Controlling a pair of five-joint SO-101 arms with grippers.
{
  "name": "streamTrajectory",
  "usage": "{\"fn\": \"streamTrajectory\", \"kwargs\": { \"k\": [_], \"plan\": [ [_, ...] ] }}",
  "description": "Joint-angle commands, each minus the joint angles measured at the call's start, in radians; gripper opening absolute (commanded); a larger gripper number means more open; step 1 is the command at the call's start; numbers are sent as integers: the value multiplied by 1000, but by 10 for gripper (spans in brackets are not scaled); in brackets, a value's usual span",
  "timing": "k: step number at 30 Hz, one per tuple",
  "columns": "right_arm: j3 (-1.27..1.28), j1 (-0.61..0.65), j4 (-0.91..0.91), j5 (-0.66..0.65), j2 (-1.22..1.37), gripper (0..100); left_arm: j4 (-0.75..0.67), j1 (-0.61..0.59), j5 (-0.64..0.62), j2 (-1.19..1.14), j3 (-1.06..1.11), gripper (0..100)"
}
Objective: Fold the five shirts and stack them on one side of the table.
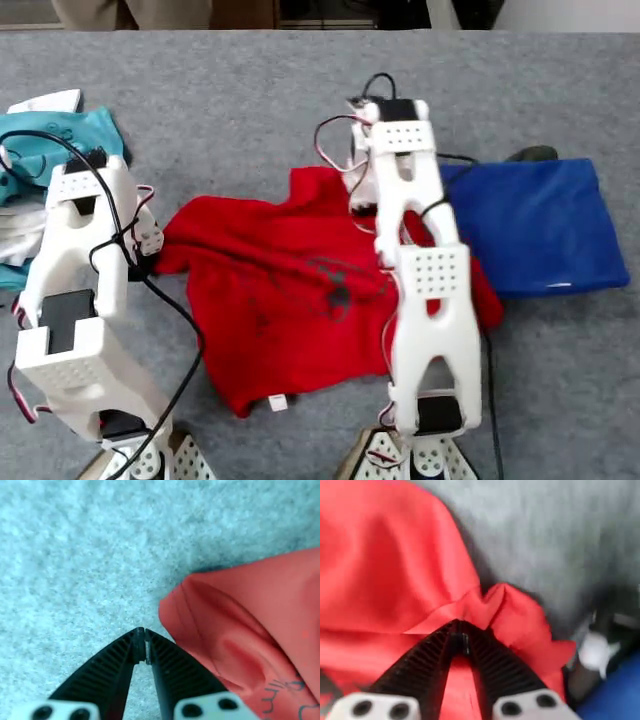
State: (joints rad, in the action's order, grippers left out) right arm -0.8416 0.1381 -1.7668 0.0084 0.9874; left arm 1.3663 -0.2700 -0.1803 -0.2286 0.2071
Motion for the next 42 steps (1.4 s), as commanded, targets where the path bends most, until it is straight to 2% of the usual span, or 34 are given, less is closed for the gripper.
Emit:
{"fn": "streamTrajectory", "kwargs": {
  "k": [1,6,11,18,20,25,31,37,42],
  "plan": [
    [232,-24,-20,-55,-236,5,25,-6,11,48,-68,19],
    [409,-22,-17,-81,-395,9,23,-2,5,42,-106,19],
    [418,-53,-15,-77,-489,9,17,2,-14,41,-133,24],
    [278,-71,-18,-69,-596,12,12,3,-133,39,-126,209],
    [239,-70,-15,-28,-593,48,-8,3,-155,39,-123,233],
    [182,-58,-17,9,-541,164,-66,3,-183,39,-91,232],
    [173,-38,-17,11,-498,153,-61,2,-176,39,-31,232],
    [157,-38,-14,11,-472,153,43,-6,-175,41,-18,232],
    [39,-36,-15,11,-390,153,11,-6,-181,39,-9,232]
  ]
}}
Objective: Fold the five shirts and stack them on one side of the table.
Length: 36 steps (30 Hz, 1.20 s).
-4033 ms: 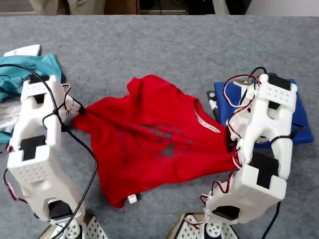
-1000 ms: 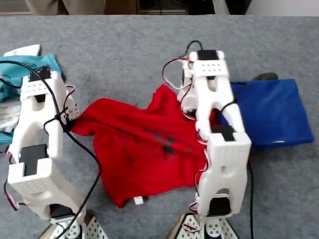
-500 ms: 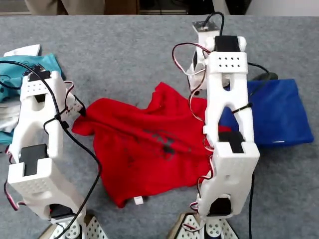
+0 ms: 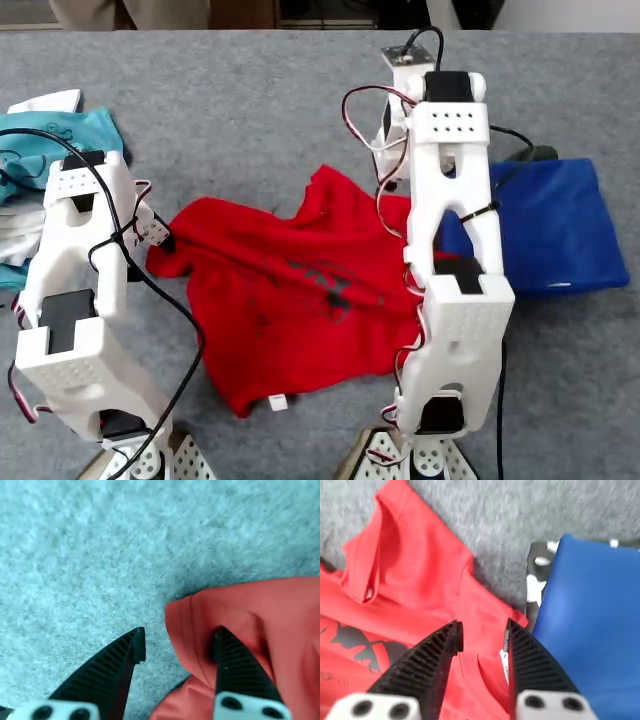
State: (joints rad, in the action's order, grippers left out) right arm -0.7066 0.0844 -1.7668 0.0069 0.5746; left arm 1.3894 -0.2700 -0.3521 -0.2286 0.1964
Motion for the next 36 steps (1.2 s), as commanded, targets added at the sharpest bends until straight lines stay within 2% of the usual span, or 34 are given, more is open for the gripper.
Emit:
{"fn": "streamTrajectory", "kwargs": {
  "k": [1,8,14,19,30,36],
  "plan": [
    [-122,18,-15,12,41,153,-12,-6,-6,39,2,232],
    [-311,90,-14,5,174,154,92,-9,-5,42,-61,232],
    [-515,143,140,11,383,155,98,-9,-3,42,-64,232],
    [-608,191,155,12,555,156,100,-9,-2,42,-64,232],
    [-644,191,212,12,677,156,89,-8,72,41,-8,232],
    [-648,203,249,8,691,156,29,-6,83,41,37,232]
  ]
}}
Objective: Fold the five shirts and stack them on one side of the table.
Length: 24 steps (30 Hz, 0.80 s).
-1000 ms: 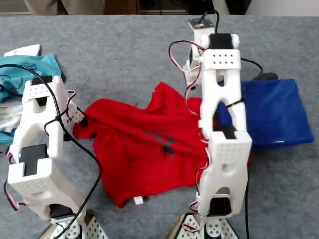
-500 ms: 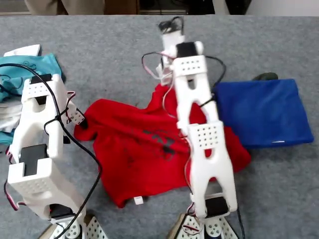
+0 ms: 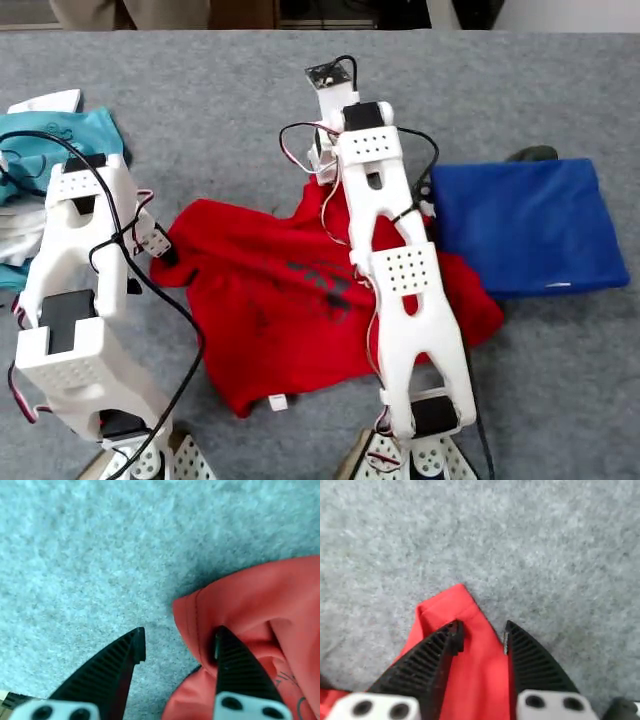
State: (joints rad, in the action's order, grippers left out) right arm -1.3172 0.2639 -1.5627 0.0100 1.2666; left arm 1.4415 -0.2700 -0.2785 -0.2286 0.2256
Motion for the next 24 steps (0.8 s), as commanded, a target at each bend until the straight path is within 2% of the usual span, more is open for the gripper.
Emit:
{"fn": "streamTrajectory", "kwargs": {
  "k": [1,7,11,18,24],
  "plan": [
    [-38,27,44,3,-1,156,-34,-6,9,41,17,232],
    [-33,42,37,-34,-1,137,-54,-6,6,41,21,232],
    [-36,44,41,-54,1,0,-54,-6,8,41,18,232],
    [-39,35,37,-48,-1,3,-54,-6,9,41,18,232],
    [-105,-28,-14,-46,-22,3,-54,-6,11,41,17,232]
  ]
}}
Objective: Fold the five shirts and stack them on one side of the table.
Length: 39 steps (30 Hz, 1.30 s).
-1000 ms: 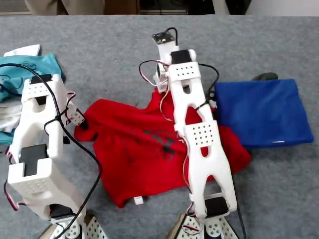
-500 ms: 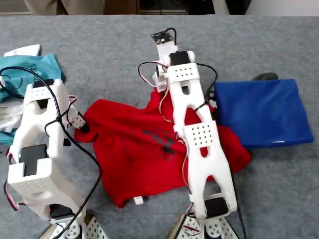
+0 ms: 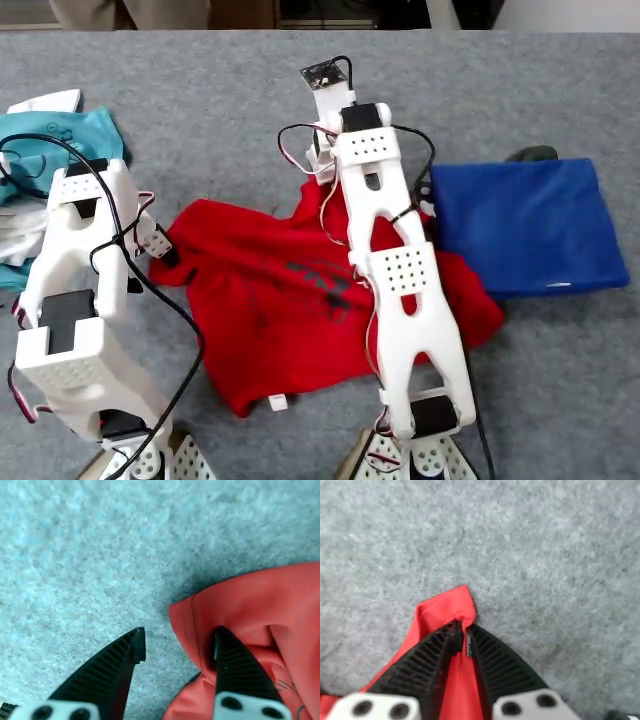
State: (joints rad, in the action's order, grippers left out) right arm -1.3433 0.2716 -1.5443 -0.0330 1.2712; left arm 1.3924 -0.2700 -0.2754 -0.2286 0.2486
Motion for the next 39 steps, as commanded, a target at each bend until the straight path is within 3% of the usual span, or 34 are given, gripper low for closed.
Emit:
{"fn": "streamTrajectory", "kwargs": {
  "k": [1,7,14,24,30,39],
  "plan": [
    [-108,-51,-49,-3,-36,3,-6,-6,9,41,-6,232],
    [-246,-133,-78,51,-39,3,-75,-6,-2,41,-11,232],
    [-263,-174,41,175,51,3,-83,-5,-3,41,-11,232],
    [-265,-193,68,172,88,3,-74,-8,-20,41,-55,232],
    [-257,-196,68,172,90,3,37,-12,-57,44,-106,235],
    [-257,-193,69,170,90,3,104,-152,-20,42,-106,233]
  ]
}}
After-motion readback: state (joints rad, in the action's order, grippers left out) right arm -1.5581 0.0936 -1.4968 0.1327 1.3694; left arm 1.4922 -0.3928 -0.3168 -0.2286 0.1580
